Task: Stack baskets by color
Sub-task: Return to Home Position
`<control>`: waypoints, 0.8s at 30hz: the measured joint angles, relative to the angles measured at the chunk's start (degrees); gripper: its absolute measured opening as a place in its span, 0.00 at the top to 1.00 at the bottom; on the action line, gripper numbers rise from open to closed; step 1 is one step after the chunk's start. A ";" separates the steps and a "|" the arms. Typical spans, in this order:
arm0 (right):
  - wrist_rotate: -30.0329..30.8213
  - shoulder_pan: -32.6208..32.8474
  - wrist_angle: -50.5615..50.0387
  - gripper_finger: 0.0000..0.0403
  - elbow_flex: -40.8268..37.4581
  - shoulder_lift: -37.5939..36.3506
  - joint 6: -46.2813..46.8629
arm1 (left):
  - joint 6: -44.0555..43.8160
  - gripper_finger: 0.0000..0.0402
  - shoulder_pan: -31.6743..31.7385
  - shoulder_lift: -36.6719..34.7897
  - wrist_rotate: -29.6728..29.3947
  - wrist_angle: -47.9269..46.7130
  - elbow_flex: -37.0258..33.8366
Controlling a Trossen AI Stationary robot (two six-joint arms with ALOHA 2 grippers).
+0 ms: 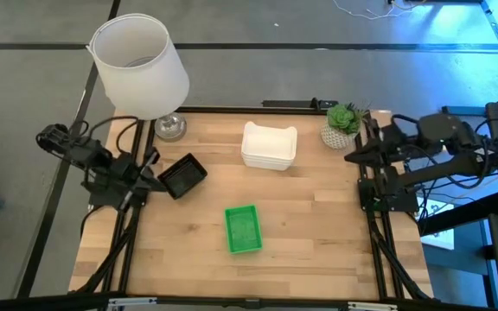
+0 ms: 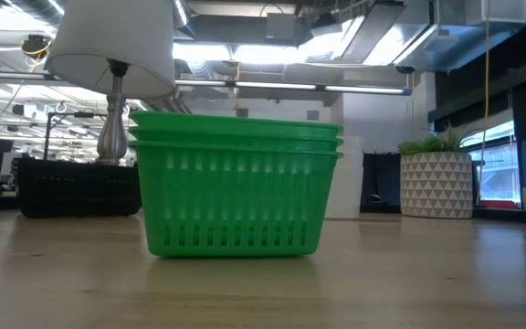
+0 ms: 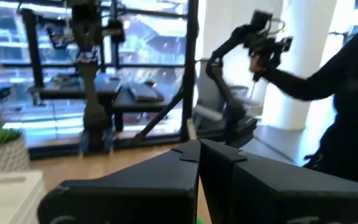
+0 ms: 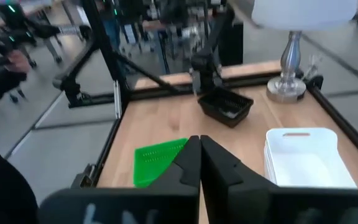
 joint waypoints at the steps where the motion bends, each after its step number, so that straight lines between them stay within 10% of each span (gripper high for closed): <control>1: -0.01 0.00 1.38 1.00 -1.78 -1.94 0.00 | 0.01 1.00 0.70 -0.40 0.36 -0.33 -0.59; 24: -0.06 -0.04 5.62 1.00 -19.66 -32.23 -0.44 | 4.90 1.00 10.03 -21.00 -0.17 -4.96 -10.20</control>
